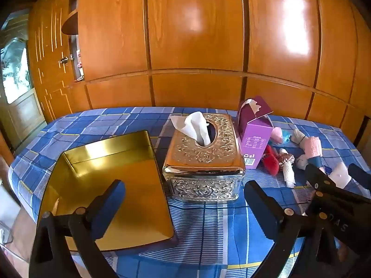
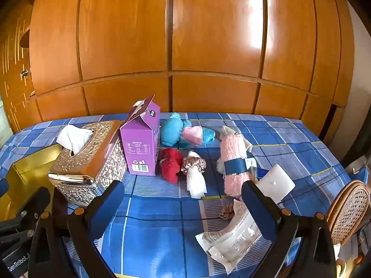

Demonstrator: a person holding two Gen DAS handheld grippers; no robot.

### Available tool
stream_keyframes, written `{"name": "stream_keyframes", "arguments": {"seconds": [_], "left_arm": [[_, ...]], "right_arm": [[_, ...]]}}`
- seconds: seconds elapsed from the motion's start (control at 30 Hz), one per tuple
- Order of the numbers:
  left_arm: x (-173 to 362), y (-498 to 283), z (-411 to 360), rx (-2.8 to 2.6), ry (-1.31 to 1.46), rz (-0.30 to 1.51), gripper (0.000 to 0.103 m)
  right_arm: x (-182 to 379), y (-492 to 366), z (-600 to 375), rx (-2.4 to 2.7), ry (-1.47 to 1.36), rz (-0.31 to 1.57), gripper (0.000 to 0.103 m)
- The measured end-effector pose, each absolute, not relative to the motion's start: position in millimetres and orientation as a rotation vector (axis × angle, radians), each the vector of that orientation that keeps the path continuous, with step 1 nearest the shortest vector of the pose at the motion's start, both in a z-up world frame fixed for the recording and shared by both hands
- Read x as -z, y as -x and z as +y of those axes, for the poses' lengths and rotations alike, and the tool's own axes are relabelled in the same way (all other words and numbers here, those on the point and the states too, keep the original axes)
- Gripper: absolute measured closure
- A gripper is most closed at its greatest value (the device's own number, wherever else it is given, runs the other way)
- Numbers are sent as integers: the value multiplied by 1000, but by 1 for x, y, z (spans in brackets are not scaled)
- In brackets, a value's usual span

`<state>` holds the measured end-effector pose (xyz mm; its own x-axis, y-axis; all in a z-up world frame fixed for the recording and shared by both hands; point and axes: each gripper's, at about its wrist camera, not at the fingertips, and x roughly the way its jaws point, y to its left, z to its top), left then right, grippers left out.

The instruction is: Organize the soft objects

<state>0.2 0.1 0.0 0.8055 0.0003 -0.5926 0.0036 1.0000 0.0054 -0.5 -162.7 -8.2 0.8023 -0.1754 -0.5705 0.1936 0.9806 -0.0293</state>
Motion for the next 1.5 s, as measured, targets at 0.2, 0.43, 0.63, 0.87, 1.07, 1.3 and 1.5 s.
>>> {"name": "stream_keyframes", "arguments": {"seconds": [0.2, 0.43, 0.63, 0.87, 1.07, 1.3, 1.5], "left_arm": [[-3, 0, 5, -10, -25, 616, 0], [-3, 5, 7, -23, -26, 613, 0], [-5, 7, 6, -28, -33, 605, 0], [-3, 9, 8, -26, -35, 611, 0], [-4, 10, 8, -24, -34, 608, 0], [-3, 9, 7, -26, -32, 615, 0], [-3, 9, 7, -24, -33, 617, 0]], "right_arm": [[12, -4, -164, 204, -64, 643, 0], [9, 4, -159, 176, -21, 595, 0], [9, 3, -156, 176, -17, 600, 0], [10, 3, -155, 172, -13, 601, 0], [9, 3, -155, 173, -12, 601, 0], [8, 3, -155, 176, -11, 598, 0], [8, 3, -155, 176, -10, 597, 0]]}}
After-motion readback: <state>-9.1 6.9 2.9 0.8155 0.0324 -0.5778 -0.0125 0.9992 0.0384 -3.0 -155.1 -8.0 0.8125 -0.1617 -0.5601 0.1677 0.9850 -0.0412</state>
